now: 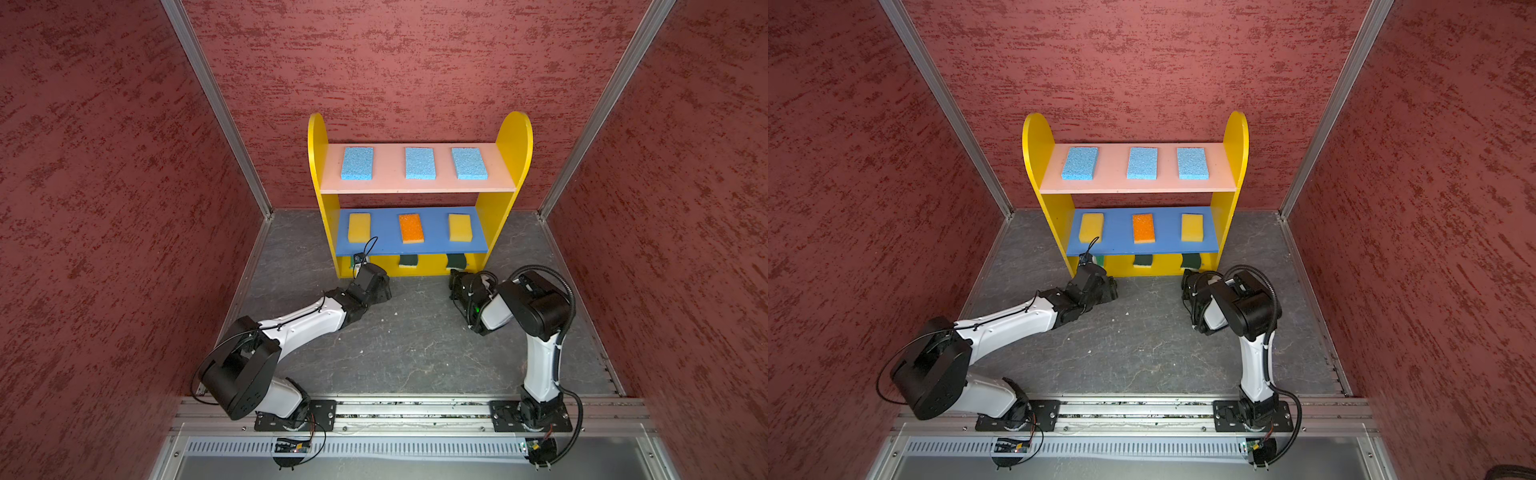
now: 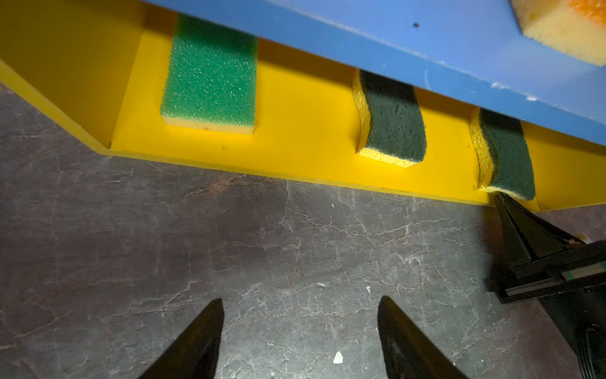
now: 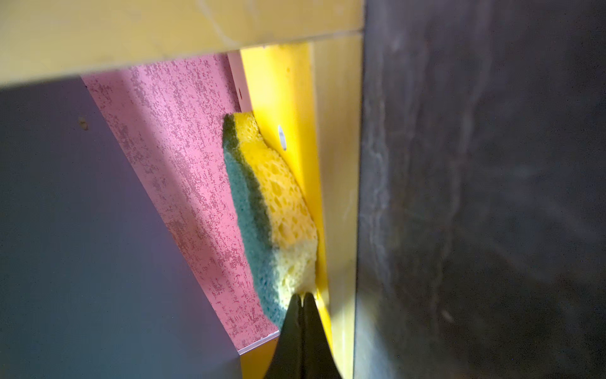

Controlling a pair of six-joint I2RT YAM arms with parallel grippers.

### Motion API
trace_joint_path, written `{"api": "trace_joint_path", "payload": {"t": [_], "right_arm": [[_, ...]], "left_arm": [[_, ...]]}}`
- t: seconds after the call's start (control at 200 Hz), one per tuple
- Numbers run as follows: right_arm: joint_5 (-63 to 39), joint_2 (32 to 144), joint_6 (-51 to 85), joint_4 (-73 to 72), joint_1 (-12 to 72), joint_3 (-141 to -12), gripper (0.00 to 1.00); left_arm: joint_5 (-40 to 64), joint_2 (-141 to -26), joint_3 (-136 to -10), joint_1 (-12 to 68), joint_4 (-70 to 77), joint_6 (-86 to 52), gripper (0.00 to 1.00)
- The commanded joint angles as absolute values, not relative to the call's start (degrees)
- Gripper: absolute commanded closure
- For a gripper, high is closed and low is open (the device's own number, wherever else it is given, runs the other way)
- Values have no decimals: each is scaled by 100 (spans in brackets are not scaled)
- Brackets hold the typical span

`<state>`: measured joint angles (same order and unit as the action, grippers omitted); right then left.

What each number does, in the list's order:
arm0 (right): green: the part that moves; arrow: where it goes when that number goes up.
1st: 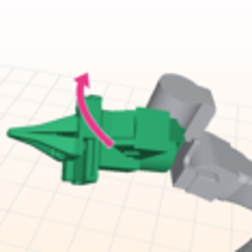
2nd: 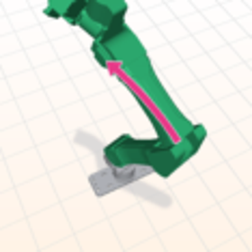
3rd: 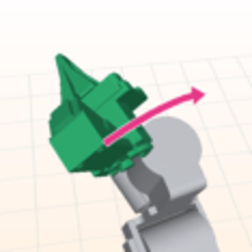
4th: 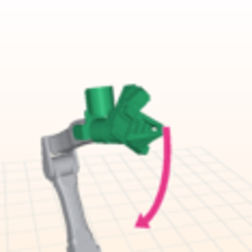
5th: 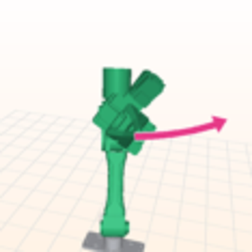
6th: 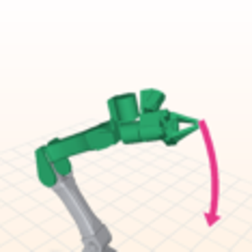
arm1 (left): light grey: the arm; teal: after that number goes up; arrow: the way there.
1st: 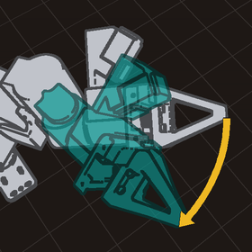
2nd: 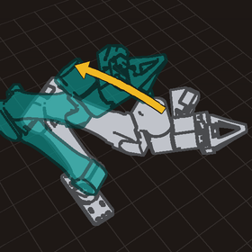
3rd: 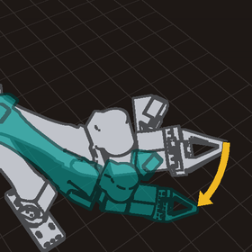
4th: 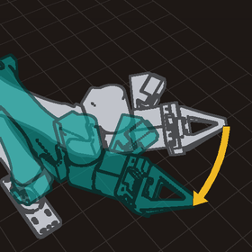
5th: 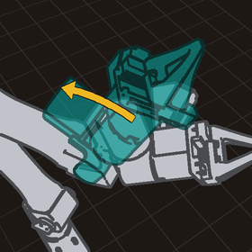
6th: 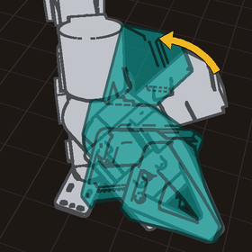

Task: Arrange cleaning sponges on a shelf
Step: Move the cleaning sponge to the shelf.

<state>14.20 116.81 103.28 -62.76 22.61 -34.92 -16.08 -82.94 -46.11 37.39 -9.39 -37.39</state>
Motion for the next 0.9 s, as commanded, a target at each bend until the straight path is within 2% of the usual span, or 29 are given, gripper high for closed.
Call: {"api": "trace_joint_path", "payload": {"t": [0.0,0.897], "right_arm": [[1594,11956,10358,-5897,2215,-3515,100],[1679,12178,10227,-5717,2161,-3652,100]], "left_arm": [[-1514,-8322,-4576,3764,-840,-3836,26],[-1430,-8589,-4591,3935,-783,-4078,26]]}}
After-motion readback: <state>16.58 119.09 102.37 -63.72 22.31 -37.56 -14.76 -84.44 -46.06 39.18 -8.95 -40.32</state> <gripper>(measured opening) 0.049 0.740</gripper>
